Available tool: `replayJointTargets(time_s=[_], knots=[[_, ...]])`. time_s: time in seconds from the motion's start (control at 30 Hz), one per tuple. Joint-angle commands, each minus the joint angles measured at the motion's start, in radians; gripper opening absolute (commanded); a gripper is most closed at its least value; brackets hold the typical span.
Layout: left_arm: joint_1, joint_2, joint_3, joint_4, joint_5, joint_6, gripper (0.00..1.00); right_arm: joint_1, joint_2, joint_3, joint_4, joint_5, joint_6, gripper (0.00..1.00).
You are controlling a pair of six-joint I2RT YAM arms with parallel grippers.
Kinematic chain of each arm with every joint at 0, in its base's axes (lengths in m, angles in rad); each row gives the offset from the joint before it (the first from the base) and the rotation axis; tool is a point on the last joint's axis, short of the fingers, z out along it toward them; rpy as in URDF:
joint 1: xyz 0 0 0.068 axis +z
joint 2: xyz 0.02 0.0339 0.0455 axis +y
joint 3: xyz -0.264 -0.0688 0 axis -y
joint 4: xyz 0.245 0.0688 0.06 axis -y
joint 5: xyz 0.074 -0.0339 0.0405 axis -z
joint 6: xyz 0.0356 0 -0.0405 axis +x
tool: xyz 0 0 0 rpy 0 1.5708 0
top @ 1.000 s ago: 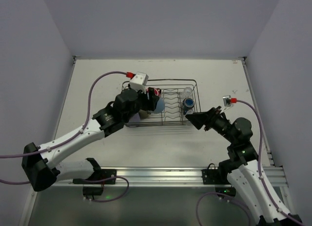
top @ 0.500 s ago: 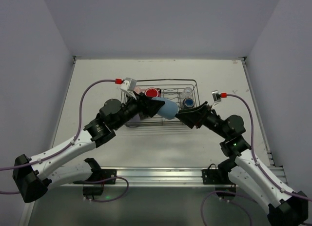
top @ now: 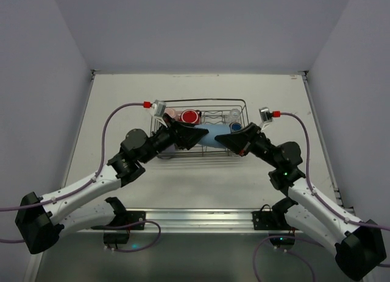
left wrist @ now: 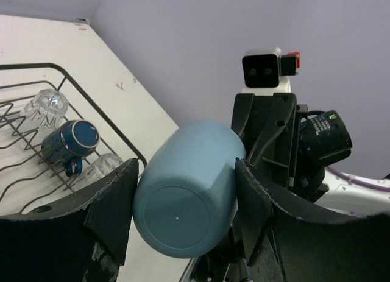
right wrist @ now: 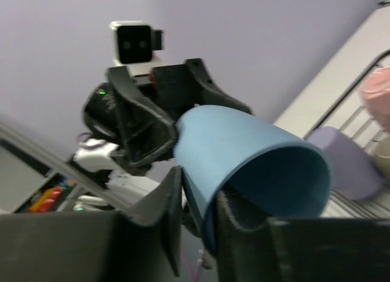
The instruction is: Unload the cups from the dish rack
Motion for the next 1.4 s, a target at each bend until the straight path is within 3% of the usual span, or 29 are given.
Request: replayJointTargets(time_s=[0.0, 0.03, 0.07, 0.17, 0.23, 0.37, 0.4, 0.53, 0.57, 0.7, 0.8, 1.07, 1.37], knots=[[0.005, -0.032, 0.003, 0.03, 0.025, 0.013, 0.52, 0.004, 0.04, 0.05, 0.185, 0.018, 0.04, 0.15], [0.003, -0.043, 0.007, 0.01, 0.019, 0.024, 0.63, 0.004, 0.043, 0.055, 0.173, 0.024, 0.037, 0.07], [0.003, -0.052, 0.013, -0.019, 0.007, 0.054, 0.81, 0.004, 0.038, 0.07, 0.109, 0.041, 0.031, 0.0], [0.003, -0.118, 0.063, -0.196, -0.086, 0.146, 0.98, 0.005, -0.006, 0.139, -0.143, 0.094, -0.072, 0.0], [0.005, -0.181, 0.114, -0.357, -0.185, 0.223, 1.0, 0.004, -0.037, 0.19, -0.289, 0.151, -0.184, 0.0], [0.005, -0.268, 0.175, -0.636, -0.321, 0.341, 1.0, 0.004, -0.016, 0.479, -0.842, 0.333, -0.44, 0.0], [0.005, -0.293, 0.181, -0.738, -0.374, 0.356, 1.0, 0.002, 0.028, 0.535, -0.926, 0.466, -0.543, 0.0], [0.005, -0.334, 0.136, -0.915, -0.475, 0.389, 1.0, -0.064, 0.176, 0.748, -1.193, 0.784, -0.707, 0.0], [0.005, -0.345, 0.123, -0.934, -0.484, 0.389, 1.0, -0.099, 0.208, 0.812, -1.254, 0.794, -0.738, 0.0], [0.003, -0.368, 0.083, -0.974, -0.505, 0.39, 1.0, -0.284, 0.371, 0.937, -1.353, 0.76, -0.805, 0.0], [0.005, -0.385, 0.065, -0.956, -0.525, 0.404, 1.0, -0.329, 0.541, 1.036, -1.436, 0.773, -0.857, 0.0], [0.005, -0.357, 0.048, -0.957, -0.515, 0.415, 1.0, -0.381, 0.895, 1.136, -1.473, 0.691, -0.911, 0.0], [0.006, -0.341, 0.046, -0.955, -0.518, 0.415, 1.0, -0.409, 1.107, 1.21, -1.494, 0.613, -0.922, 0.02]])
